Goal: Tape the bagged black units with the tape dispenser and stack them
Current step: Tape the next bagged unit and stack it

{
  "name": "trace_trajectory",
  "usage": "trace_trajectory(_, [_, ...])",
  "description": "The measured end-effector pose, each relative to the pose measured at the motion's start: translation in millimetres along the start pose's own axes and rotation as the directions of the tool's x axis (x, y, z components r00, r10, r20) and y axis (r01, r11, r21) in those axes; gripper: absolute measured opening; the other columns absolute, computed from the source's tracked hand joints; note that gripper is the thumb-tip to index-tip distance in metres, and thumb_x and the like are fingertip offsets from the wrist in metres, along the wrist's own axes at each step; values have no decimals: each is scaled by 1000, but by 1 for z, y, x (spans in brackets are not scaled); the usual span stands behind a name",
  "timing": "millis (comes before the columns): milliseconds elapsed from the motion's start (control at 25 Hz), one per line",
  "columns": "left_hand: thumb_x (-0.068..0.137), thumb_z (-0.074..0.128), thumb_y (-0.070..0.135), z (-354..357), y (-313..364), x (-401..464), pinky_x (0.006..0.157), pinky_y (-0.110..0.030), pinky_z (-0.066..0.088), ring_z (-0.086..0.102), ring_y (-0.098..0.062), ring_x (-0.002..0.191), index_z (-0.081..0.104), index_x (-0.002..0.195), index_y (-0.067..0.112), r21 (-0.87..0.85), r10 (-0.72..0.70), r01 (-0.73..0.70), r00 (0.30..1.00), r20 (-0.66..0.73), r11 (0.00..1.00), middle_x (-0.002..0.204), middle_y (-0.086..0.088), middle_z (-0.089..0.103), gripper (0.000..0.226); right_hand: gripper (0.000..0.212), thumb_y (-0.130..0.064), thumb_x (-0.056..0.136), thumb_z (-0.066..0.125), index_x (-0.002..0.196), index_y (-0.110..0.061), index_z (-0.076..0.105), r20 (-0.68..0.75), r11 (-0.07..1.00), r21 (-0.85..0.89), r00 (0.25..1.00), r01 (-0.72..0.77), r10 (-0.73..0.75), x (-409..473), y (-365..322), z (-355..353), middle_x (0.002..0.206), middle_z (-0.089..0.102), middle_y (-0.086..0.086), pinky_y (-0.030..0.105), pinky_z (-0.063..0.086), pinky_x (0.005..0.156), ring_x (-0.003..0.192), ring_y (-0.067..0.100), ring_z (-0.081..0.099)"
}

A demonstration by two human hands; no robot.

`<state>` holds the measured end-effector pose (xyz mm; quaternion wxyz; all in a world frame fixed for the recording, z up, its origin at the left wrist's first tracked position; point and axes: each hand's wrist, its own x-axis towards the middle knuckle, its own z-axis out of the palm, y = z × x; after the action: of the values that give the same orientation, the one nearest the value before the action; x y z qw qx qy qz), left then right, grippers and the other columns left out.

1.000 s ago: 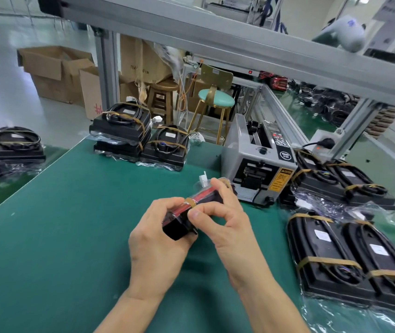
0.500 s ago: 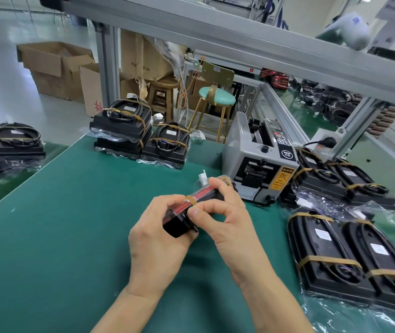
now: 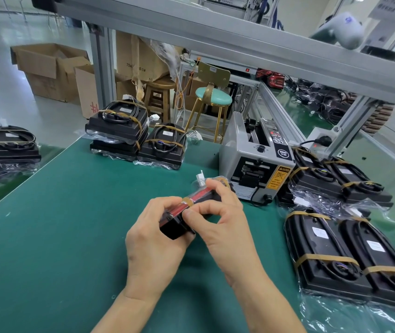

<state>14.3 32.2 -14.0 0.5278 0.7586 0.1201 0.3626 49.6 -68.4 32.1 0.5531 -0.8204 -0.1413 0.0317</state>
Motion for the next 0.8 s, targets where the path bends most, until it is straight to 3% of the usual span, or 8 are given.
trace_trajectory(240, [55,87,1,-1,2,0,68,-8,44,60,0,80,57,85,42,5,3,-3,1000,-1,1000,84,20,65,59,24,-16,73,74,56,-31,68,-53,1000,2,999,11,-11,0,2,7,135,46,-23,38,22,115,137,-1,27])
trace_trajectory(360, [56,85,-1,-2,1,0,72,-13,46,61,-2,80,61,88,36,-3,1,-1,1000,19,1000,85,17,66,55,29,-7,72,75,83,-30,62,-141,976,217,989,-7,38,1,8,9,124,53,-15,23,39,97,122,2,46])
trace_trajectory(440, [56,85,0,-1,2,-1,74,-20,48,61,-4,81,63,91,32,5,-12,11,1000,29,1000,87,16,67,52,39,-6,74,75,96,-33,57,-127,932,358,987,-47,99,1,9,10,124,54,-5,23,43,92,116,8,51])
trace_trajectory(600, [57,83,-1,-2,1,1,67,-9,44,59,1,80,63,89,31,1,-33,33,999,12,999,82,16,67,50,52,-26,67,74,112,-34,50,-87,988,145,995,53,-41,-4,8,19,131,42,-22,39,31,111,130,3,36])
trace_trajectory(720, [56,83,-2,-4,-1,3,68,-5,42,60,2,81,62,89,35,-2,-57,57,998,26,998,87,19,66,54,67,-43,53,73,114,-44,44,-41,999,19,998,49,-48,1,10,12,132,33,-34,37,23,115,131,-9,26])
trace_trajectory(800, [52,85,-2,-5,-1,5,70,-3,41,61,3,81,62,87,37,-1,-49,49,997,65,999,89,23,66,57,67,-45,49,77,110,-44,48,-86,1000,7,996,10,-9,9,12,4,128,39,-29,38,26,113,124,-9,33])
